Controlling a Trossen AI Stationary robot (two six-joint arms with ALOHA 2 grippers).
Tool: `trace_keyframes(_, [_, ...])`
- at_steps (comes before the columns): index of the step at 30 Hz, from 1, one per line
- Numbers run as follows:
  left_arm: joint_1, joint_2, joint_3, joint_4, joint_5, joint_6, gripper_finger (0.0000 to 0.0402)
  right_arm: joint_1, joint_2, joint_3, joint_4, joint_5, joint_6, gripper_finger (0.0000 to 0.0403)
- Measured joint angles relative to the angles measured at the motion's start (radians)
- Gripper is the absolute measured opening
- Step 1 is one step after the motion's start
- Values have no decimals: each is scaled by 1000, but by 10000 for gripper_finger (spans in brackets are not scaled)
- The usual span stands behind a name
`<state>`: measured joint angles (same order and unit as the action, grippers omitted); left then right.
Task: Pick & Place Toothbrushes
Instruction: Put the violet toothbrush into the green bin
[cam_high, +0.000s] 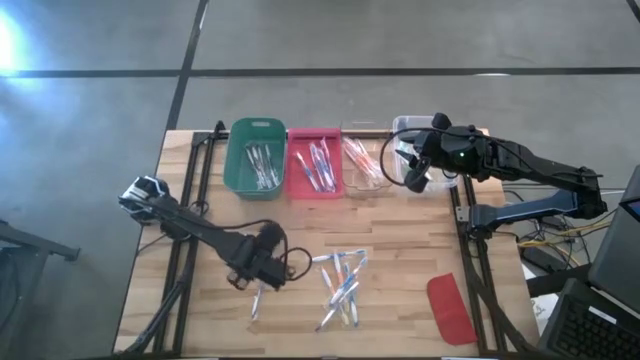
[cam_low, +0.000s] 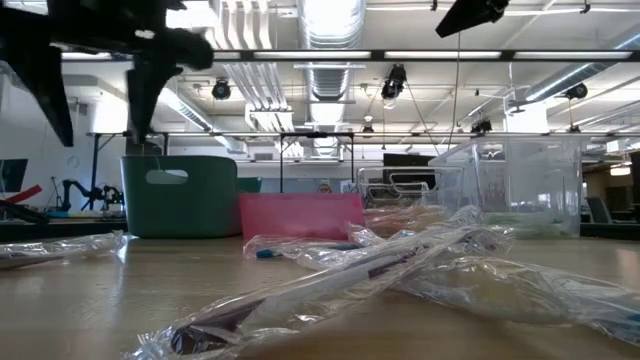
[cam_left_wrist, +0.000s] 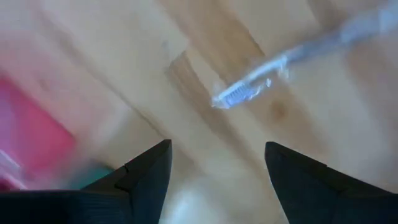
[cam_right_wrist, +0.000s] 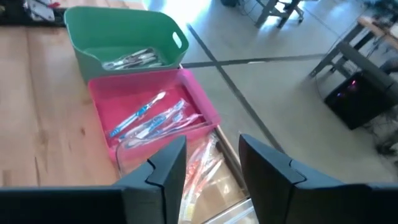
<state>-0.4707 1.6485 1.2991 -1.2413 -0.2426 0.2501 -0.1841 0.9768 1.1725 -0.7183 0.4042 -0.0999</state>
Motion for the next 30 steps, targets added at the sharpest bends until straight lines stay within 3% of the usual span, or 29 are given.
trace_keyframes(4, [1,-1,0,-20,85,-515,262,0,0,0,12,15,43,153])
trace_keyframes(11, [-4,-23,0,-19,307,-1232,262,0,0,0,50,19,71,162])
trace_keyframes(17, [-61,-48,0,103,248,-1758,261,0,1,0,58,23,18,162])
trace_keyframes(23, [-98,-45,-13,212,151,-2014,262,0,1,0,43,53,-9,148])
trace_keyframes(30, [-99,-39,-125,301,181,-2120,261,0,1,-10,31,53,-34,137])
